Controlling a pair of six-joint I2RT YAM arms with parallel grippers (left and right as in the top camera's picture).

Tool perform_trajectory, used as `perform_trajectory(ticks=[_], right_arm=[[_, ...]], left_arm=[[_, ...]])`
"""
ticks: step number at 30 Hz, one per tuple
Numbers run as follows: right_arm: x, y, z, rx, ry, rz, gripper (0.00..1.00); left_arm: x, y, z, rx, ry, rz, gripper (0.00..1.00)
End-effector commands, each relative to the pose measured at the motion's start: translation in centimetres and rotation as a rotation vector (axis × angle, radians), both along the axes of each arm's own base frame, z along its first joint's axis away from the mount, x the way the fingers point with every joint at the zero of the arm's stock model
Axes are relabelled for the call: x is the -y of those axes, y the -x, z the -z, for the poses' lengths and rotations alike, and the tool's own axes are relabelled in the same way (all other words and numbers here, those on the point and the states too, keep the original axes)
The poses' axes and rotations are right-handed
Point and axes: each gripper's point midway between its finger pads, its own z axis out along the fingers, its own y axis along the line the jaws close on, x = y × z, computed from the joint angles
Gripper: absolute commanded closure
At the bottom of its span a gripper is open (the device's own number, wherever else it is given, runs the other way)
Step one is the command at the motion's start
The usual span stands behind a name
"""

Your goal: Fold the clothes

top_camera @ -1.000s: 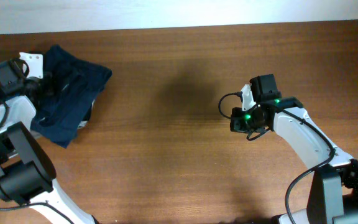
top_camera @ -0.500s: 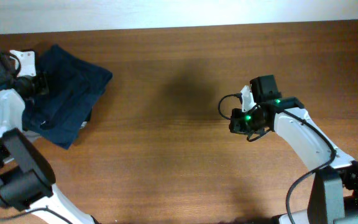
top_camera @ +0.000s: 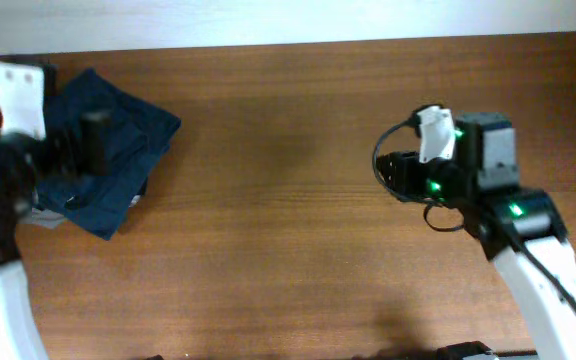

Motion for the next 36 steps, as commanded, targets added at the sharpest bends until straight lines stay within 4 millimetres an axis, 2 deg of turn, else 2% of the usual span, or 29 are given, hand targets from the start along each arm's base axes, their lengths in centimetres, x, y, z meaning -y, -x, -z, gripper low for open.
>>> perform_trajectory(ticks=[1, 3, 4, 6, 12, 17, 24, 31, 33, 36], right_arm=[[0.0, 0.9, -3.1, 0.105, 0.004, -0.021, 0.3], [0.0, 1.3, -3.8, 0.127, 0.001, -0.021, 0.13], [0.0, 1.5, -4.1, 0.137, 0.0, -0.021, 0.01], [0.0, 1.5, -4.1, 0.138, -0.001, -0.02, 0.01], [0.0, 1.4, -3.6, 0.112, -0.007, -0.015, 0.01], [-0.8, 2.2, -3.3, 0.083, -0.042, -0.06, 0.01], [0.3, 2.9, -2.0, 0.038, 0.027, -0.036, 0.01], [1.3, 4.1, -6.3, 0.28, 0.166, -0.096, 0.01], [2.6, 4.0, -6.9, 0.309, 0.218, -0.037, 0.01], [5.0, 5.2, -7.2, 0.352, 0.295, 0.073, 0.01]], left_arm=[[0.6, 2.3, 0.9, -0.06, -0.008, -0.014, 0.01], [1.0, 3.7, 1.0, -0.083, -0.001, -0.014, 0.01], [1.3, 4.6, 1.2, -0.099, 0.005, -0.014, 0.01], [1.5, 5.3, 1.5, -0.118, 0.012, -0.013, 0.01], [1.6, 5.6, 1.7, -0.133, 0.016, -0.013, 0.01], [1.7, 5.8, 1.9, -0.145, 0.02, -0.013, 0.01], [1.7, 5.8, 1.9, -0.145, 0.02, -0.013, 0.01], [1.7, 5.8, 1.9, -0.145, 0.02, -0.013, 0.01], [1.7, 5.8, 1.9, -0.145, 0.02, -0.013, 0.01], [1.7, 5.8, 1.9, -0.145, 0.02, -0.013, 0.01]])
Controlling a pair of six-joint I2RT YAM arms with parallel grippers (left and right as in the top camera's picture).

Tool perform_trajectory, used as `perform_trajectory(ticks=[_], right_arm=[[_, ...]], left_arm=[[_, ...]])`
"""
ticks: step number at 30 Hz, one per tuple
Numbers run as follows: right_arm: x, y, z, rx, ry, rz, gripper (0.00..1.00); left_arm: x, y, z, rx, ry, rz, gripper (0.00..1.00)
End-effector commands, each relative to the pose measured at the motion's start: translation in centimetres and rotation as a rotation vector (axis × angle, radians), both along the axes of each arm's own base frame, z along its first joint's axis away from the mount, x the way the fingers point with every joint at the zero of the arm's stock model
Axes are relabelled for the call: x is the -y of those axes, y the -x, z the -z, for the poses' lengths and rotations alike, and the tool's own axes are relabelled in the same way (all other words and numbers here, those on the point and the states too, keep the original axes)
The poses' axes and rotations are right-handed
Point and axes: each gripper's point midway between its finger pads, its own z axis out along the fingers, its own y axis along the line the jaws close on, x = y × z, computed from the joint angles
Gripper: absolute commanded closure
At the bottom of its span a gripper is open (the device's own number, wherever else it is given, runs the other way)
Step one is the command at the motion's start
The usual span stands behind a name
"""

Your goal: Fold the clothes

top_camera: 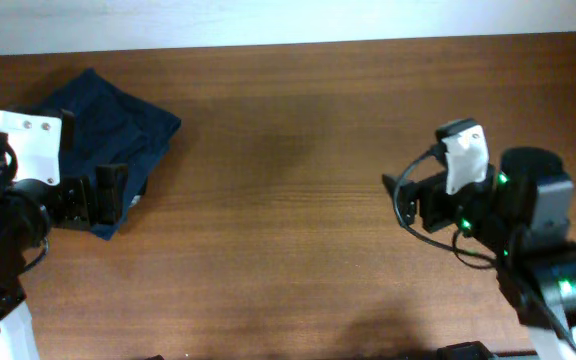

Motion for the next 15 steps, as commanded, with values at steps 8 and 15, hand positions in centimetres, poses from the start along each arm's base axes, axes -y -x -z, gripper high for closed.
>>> perform_trajectory(ticks=[8, 15], right_arm=[[4.6, 4.0, 5.2, 0.139, 0.122, 0.194, 0.01], [4.4, 5.4, 11.8, 0.276, 0.049, 0.175, 0.01]], left_arm=[[0.1, 0.3, 0.1, 0.0, -0.008, 0.001, 0.01], [0.1, 0.3, 0.1, 0.0, -0.008, 0.001, 0.01]])
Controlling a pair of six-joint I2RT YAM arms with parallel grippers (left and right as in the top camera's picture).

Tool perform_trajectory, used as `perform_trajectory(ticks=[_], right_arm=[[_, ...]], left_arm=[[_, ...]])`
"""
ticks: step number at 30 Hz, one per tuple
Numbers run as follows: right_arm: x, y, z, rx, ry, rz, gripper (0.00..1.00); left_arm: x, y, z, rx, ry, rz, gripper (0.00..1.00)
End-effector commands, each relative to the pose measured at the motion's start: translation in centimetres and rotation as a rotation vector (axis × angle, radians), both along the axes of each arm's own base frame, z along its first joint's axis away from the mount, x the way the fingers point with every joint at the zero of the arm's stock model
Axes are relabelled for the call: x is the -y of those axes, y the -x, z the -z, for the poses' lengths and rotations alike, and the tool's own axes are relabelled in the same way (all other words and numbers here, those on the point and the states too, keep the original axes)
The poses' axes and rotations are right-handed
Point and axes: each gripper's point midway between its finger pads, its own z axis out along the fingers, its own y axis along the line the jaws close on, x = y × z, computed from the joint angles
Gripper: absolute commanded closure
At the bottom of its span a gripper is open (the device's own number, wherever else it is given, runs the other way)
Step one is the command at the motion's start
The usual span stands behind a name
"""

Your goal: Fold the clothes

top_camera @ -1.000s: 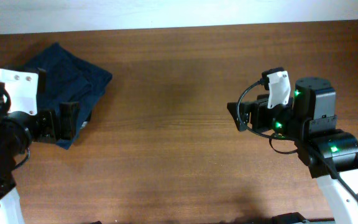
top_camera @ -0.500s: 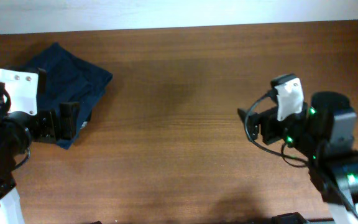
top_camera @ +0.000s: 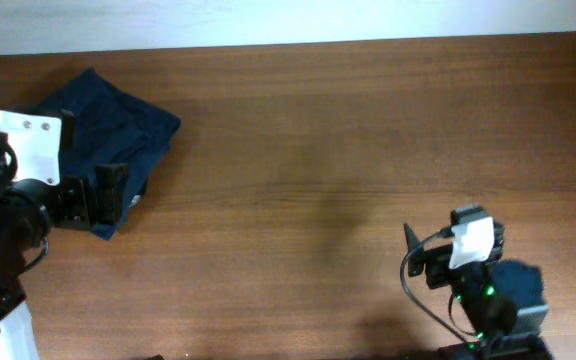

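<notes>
A dark blue garment (top_camera: 118, 125) lies folded into a compact bundle at the far left of the wooden table (top_camera: 298, 150). My left gripper (top_camera: 107, 193) sits at the bundle's near edge. Its two dark fingers (top_camera: 118, 186) stand apart, and nothing shows between them. My right gripper (top_camera: 411, 250) is pulled back low at the table's front right, far from the garment. Only a dark pointed tip of it shows, so its jaws cannot be read.
The pale wall edge (top_camera: 288, 20) runs along the back of the table. The left arm's white body (top_camera: 23, 150) stands by the garment's left side. A black cable (top_camera: 418, 295) loops beside the right arm.
The right arm has drawn back from the middle right of the table to the front edge. The left arm and the folded garment are unchanged.
At first my left gripper was over the folded blue garment and my right gripper hovered mid-table at the right. Then the left gripper was off the bundle at its near edge, with the right arm closer to the front. Now the right arm sits low at the front.
</notes>
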Motion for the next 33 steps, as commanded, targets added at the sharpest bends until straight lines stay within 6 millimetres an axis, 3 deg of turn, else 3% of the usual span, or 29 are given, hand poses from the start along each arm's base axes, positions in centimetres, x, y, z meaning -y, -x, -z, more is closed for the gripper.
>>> perform_trajectory(ticks=[1, 15, 20, 33], right_arm=[[-0.1, 0.7, 2.0, 0.082, -0.03, -0.012, 0.01], [-0.5, 0.4, 6.9, 0.093, -0.039, -0.038, 0.01], [-0.6, -0.1, 5.9, 0.152, -0.042, -0.039, 0.01], [-0.6, -0.1, 5.9, 0.153, -0.042, -0.038, 0.01]], left_arm=[[0.1, 0.2, 0.0, 0.001, -0.008, 0.001, 0.01], [0.1, 0.2, 0.0, 0.001, -0.008, 0.001, 0.01], [0.1, 0.2, 0.0, 0.001, -0.008, 0.001, 0.01], [0.1, 0.2, 0.0, 0.001, -0.008, 0.001, 0.01]])
